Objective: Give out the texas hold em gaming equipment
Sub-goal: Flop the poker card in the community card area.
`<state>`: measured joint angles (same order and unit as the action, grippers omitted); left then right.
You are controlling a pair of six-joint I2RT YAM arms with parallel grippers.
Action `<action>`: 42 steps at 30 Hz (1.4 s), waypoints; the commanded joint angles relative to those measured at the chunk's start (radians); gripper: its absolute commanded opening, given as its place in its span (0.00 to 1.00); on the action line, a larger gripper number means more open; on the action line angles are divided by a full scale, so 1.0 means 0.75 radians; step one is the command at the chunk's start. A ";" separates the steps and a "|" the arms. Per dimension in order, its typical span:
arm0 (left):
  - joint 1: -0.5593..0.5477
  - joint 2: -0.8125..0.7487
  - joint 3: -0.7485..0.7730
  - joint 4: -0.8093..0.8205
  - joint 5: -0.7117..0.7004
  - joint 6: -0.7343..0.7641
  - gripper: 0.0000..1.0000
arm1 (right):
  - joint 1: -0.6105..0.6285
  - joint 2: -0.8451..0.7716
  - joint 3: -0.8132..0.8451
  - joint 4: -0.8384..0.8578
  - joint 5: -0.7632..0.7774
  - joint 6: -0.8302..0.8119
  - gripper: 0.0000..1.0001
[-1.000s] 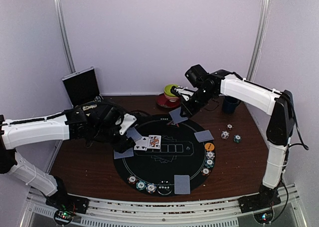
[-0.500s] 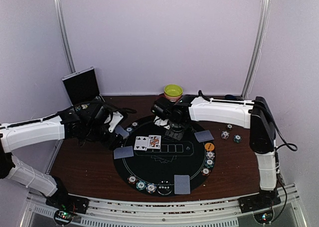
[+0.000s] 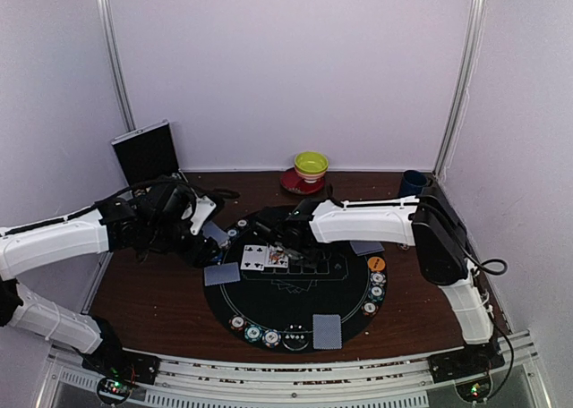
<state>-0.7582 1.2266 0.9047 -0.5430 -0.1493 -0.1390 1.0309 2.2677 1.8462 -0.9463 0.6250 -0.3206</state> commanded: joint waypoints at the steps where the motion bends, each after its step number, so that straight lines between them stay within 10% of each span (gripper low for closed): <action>1: 0.011 -0.033 -0.012 0.074 0.007 -0.019 0.63 | 0.041 0.032 -0.003 0.061 0.069 -0.064 0.06; 42: 0.012 -0.052 -0.015 0.076 0.001 -0.019 0.63 | 0.105 0.002 -0.260 0.446 -0.010 -0.294 0.10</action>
<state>-0.7578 1.2167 0.9028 -0.5396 -0.1497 -0.1448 1.0927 2.3020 1.6749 -0.6239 0.6491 -0.5304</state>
